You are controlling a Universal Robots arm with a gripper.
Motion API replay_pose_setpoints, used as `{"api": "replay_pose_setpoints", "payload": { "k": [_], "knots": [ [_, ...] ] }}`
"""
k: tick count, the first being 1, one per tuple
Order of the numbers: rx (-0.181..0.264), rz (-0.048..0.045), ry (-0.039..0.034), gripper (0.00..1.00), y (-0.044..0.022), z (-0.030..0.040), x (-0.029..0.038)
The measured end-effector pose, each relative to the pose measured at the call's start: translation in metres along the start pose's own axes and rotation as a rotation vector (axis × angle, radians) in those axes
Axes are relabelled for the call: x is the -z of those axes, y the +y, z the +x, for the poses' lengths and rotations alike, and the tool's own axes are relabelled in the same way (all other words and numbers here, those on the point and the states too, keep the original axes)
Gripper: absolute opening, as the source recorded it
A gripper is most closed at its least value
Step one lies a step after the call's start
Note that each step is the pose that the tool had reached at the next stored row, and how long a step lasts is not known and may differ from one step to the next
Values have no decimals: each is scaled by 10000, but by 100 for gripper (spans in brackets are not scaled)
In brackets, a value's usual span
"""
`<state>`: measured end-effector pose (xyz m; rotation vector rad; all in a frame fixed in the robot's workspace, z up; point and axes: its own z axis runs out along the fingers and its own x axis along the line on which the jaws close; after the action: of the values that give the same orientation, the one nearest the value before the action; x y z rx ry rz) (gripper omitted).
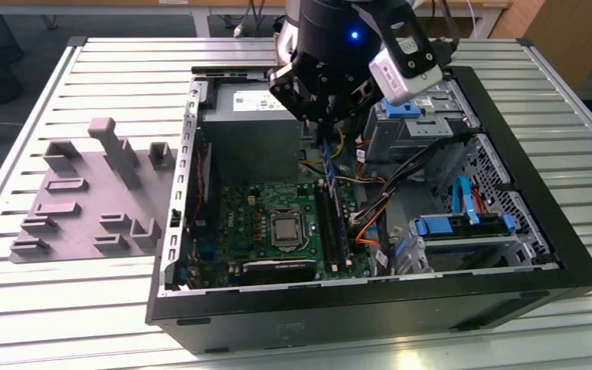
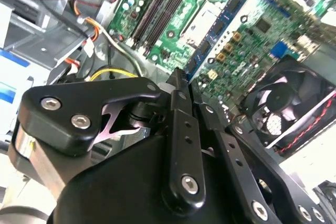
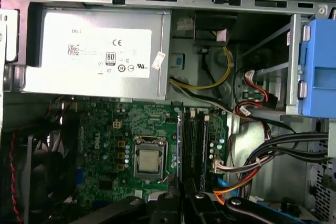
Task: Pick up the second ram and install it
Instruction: 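Insert the second ram into the second slot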
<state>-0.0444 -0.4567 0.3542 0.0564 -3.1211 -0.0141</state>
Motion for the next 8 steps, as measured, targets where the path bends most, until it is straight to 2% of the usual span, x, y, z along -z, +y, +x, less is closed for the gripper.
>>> {"api": "replay_pose_setpoints", "payload": {
  "k": [8],
  "knots": [
    [-248, -2, -19, 14, -1, -2, -58]
  ]
}}
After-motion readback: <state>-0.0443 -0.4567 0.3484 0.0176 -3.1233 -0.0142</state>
